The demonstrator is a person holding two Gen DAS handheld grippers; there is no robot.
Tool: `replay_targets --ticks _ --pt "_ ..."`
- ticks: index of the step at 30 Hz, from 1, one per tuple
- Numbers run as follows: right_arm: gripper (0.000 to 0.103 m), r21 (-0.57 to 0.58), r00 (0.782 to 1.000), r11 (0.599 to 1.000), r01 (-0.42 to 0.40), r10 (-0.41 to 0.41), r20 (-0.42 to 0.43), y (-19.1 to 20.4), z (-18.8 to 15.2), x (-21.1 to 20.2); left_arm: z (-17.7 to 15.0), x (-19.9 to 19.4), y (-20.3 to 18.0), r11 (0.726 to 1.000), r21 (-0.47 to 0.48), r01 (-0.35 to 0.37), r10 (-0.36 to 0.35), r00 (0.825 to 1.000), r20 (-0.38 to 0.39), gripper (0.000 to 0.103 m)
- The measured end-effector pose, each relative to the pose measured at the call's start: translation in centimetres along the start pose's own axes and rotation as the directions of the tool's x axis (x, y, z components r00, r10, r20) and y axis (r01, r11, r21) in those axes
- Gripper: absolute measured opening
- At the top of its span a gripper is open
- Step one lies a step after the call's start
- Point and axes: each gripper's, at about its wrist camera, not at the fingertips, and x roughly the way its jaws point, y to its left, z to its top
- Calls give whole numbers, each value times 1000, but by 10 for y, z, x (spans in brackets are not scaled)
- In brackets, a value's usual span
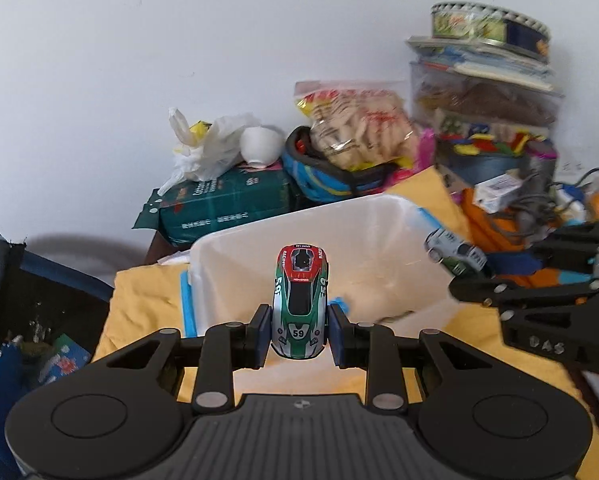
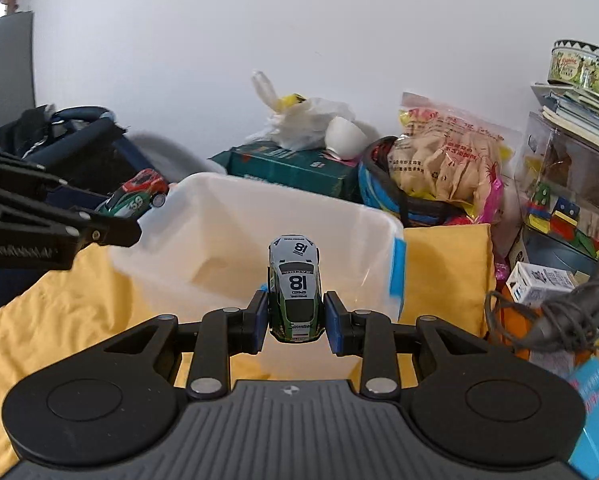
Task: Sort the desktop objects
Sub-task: 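Carry both cars over the bin and open both tools to drop them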
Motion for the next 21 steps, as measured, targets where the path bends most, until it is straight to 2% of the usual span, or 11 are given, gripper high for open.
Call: replay_targets --ticks 3,8,9,10,11,16,21 --pt "33 45 1000 999 20 -19 -24 -7 10 19 6 26 8 998 -46 33 -35 998 -51 33" --pt "34 91 997 995 45 -40 -60 -13 16 43 5 58 10 999 -40 7 -11 996 -85 34" --pt "35 90 996 995 52 -45 -71 -13 15 47 4 61 10 999 -35 -5 2 996 -90 38" --pt "42 90 995 994 57 -50 -81 -13 14 50 3 62 9 999 -30 -22 19 995 -97 41" --pt "43 94 995 993 64 -55 -87 -13 13 51 1 58 9 999 -31 -28 25 995 -96 44" --pt "43 110 998 994 28 -22 -59 -13 10 37 -4 21 5 999 -23 32 -33 999 -17 46" --pt "43 67 1000 998 -9 10 -15 -5 -1 10 -22 -16 -6 998 -29 55 -55 998 11 52"
